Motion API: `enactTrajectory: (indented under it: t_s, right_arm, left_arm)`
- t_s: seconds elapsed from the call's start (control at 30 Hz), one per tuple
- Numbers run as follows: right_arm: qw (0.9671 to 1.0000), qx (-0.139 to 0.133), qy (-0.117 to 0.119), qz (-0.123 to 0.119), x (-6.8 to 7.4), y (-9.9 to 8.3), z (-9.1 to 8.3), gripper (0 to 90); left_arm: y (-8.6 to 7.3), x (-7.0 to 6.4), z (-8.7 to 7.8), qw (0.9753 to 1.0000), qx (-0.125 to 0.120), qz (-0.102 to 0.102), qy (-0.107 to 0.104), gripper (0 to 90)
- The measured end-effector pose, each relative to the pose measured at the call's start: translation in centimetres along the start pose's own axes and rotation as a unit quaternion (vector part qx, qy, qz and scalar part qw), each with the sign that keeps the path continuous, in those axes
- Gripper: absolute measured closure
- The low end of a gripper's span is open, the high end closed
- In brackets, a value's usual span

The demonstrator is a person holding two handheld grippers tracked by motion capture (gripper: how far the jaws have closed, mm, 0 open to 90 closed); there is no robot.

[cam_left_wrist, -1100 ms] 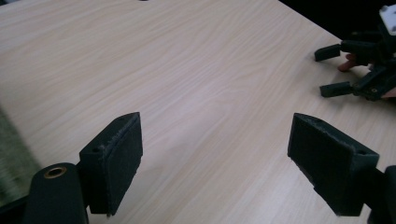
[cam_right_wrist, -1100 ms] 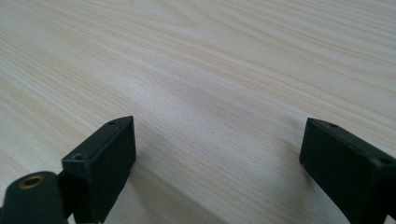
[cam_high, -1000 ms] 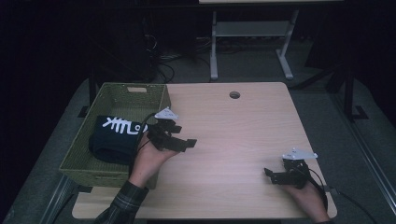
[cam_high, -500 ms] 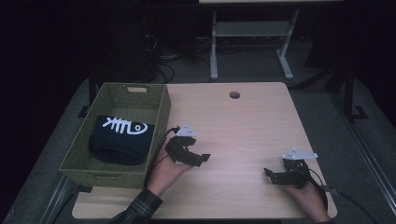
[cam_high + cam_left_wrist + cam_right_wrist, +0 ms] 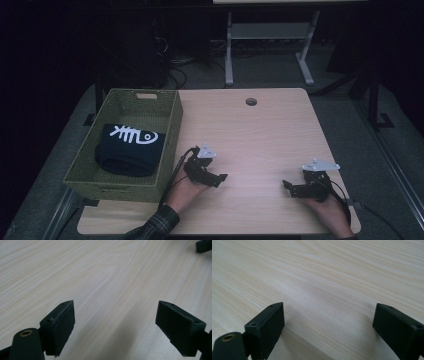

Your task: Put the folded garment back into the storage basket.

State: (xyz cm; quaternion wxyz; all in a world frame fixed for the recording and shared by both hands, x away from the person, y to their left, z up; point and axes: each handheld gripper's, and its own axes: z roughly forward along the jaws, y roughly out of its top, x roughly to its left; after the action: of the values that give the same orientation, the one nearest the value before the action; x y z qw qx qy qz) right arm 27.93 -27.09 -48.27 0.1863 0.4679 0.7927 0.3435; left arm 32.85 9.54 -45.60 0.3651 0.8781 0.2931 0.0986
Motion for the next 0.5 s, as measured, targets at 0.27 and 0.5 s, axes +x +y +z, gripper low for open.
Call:
enactTrajectory:
  t_s: [0.27, 0.5]
  right_arm:
    - [1.0, 0.0, 0.0, 0.0, 0.0, 0.0, 0.0, 9.8]
    - [1.0, 0.0, 0.0, 0.0, 0.0, 0.0, 0.0, 9.8]
  left_arm:
    - [-0.9, 0.0, 1.5, 0.9998, 0.012, 0.011, 0.015, 14.5]
    - [-1.4, -0.1, 1.8, 0.9996, -0.014, 0.012, 0.022, 13.7]
